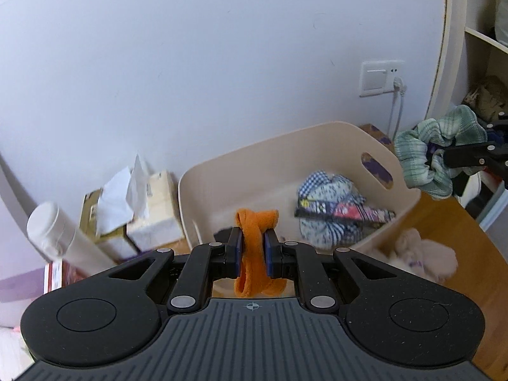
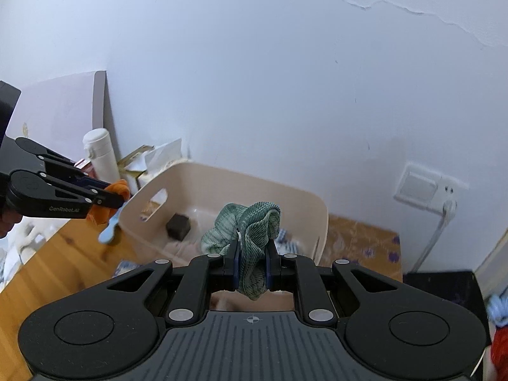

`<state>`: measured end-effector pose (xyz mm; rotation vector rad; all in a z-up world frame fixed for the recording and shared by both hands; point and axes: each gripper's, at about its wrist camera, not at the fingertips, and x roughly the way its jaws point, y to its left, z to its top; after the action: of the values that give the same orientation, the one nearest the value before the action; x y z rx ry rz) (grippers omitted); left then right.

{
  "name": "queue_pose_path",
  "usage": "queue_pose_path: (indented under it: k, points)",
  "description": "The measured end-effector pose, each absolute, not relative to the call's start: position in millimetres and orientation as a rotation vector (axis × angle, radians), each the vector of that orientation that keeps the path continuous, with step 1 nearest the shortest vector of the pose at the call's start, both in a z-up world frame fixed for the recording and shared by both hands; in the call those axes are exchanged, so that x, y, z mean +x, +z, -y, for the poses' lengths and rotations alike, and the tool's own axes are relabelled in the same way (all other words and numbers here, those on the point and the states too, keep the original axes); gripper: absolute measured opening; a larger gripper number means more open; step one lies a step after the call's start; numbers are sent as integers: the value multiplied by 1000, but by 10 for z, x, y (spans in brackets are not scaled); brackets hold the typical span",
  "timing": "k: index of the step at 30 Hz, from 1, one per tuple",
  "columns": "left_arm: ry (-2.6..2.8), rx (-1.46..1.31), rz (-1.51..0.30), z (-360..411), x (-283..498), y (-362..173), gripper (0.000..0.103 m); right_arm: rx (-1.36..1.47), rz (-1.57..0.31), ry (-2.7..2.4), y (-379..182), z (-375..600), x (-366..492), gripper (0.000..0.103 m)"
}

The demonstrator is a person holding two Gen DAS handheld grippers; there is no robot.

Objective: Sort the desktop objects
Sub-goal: 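Carry the orange sock and green scrunchie into the basket with both grippers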

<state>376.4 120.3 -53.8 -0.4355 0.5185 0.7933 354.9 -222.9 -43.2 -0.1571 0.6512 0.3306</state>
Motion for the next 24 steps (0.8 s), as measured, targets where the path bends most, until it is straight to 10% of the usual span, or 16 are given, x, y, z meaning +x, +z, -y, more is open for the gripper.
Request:
queue_pose_path:
  k: [24]
  points:
    - [896, -636, -751, -1854, 4493, -1267, 14, -181, -793, 351, -1187, 2149, 4419, 14]
